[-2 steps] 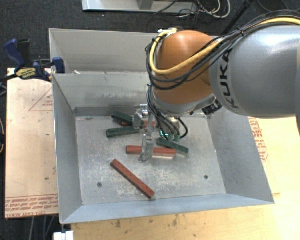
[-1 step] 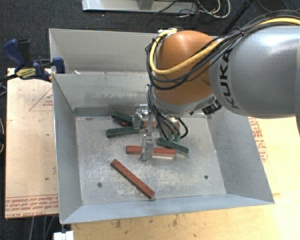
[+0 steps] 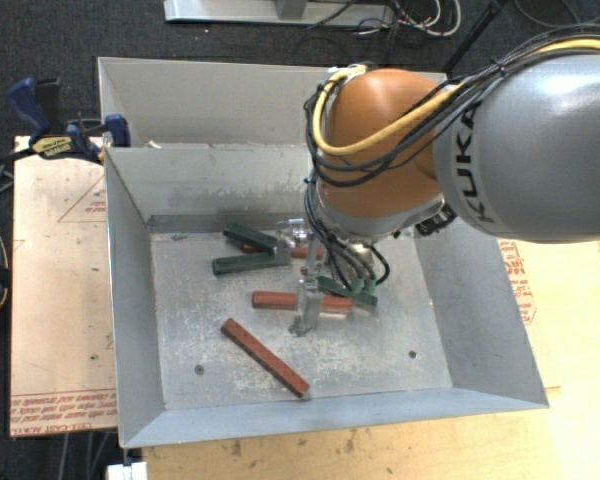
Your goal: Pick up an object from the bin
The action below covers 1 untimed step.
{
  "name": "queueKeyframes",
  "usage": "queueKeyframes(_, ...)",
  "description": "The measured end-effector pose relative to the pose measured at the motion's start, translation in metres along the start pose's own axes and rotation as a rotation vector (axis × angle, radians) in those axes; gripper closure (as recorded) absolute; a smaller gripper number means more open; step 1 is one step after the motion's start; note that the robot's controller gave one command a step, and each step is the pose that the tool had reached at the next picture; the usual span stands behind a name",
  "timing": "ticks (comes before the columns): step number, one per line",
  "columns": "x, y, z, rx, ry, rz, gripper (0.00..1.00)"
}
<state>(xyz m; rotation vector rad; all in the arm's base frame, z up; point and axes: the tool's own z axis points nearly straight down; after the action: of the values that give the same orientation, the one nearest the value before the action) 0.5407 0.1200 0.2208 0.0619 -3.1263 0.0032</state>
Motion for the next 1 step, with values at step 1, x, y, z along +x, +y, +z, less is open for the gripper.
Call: queueKeyframes(1, -0.0111, -0.0094, 0.0087, -0.004, -0.032, -0.050, 0.00)
